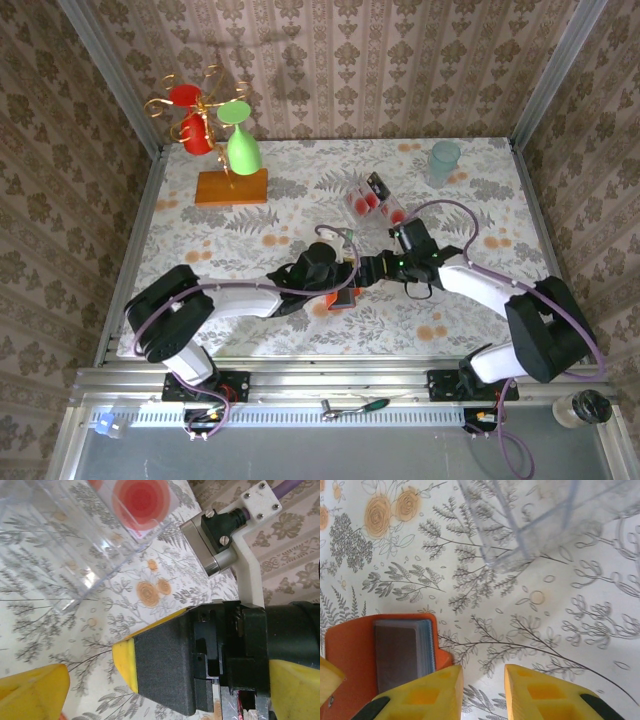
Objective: Put the credit cards into the card holder
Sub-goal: Close the card holder at the bottom-center of the table.
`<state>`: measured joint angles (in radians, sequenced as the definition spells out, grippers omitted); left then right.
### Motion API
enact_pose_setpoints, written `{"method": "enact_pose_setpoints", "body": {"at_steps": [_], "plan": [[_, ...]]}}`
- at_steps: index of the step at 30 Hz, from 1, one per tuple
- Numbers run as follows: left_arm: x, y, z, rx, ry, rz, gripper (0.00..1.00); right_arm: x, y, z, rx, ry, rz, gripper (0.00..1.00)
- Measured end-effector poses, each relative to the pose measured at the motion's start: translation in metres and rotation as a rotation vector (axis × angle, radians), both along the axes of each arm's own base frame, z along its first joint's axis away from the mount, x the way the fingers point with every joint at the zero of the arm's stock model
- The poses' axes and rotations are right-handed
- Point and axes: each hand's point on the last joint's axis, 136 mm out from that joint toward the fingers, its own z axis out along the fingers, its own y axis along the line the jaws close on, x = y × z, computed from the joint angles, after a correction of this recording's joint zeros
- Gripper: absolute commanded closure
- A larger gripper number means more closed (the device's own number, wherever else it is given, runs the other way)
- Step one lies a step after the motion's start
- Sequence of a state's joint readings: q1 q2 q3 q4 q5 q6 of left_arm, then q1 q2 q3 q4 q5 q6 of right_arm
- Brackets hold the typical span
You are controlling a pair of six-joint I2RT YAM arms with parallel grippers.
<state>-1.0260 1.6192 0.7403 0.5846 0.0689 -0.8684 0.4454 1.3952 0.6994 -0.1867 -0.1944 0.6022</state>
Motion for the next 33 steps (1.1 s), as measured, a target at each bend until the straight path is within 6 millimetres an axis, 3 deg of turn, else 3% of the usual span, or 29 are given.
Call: {"method": "enact_pose_setpoints", "body": {"at_steps": [5, 9, 11, 14, 17, 20, 25, 28, 33], "plan": [[-0.004, -0.007, 0.006, -0.018, 0.003, -0.048, 0.0, -0.007, -0.005, 0.008, 0.011, -0.019, -0.011, 0.77], [-0.002, 0.004, 0.032, -0.045, -0.02, -0.074, 0.0, -0.015, 0.01, 0.027, 0.047, -0.064, 0.023, 0.79], [0.019, 0.03, 0.049, -0.041, -0.045, -0.001, 0.0, -0.027, 0.023, 0.034, 0.053, -0.072, 0.075, 0.79], [0.061, 0.095, 0.063, 0.003, -0.07, 0.195, 0.0, -0.041, 0.054, 0.053, 0.066, -0.091, 0.174, 0.79], [0.071, 0.147, 0.068, 0.051, -0.074, 0.324, 0.0, -0.046, 0.095, 0.075, 0.078, -0.123, 0.269, 0.79], [0.066, 0.189, 0.064, 0.092, -0.057, 0.41, 0.0, -0.047, 0.137, 0.086, 0.071, -0.136, 0.35, 0.79], [0.05, 0.24, 0.036, 0.164, 0.012, 0.511, 0.0, -0.048, 0.19, 0.071, 0.004, -0.109, 0.455, 0.79], [0.04, 0.252, 0.016, 0.213, 0.063, 0.524, 0.0, -0.047, 0.205, 0.054, -0.039, -0.081, 0.491, 0.81], [0.032, 0.256, -0.001, 0.261, 0.105, 0.515, 0.0, -0.042, 0.2, 0.029, -0.116, -0.032, 0.501, 0.85]]}}
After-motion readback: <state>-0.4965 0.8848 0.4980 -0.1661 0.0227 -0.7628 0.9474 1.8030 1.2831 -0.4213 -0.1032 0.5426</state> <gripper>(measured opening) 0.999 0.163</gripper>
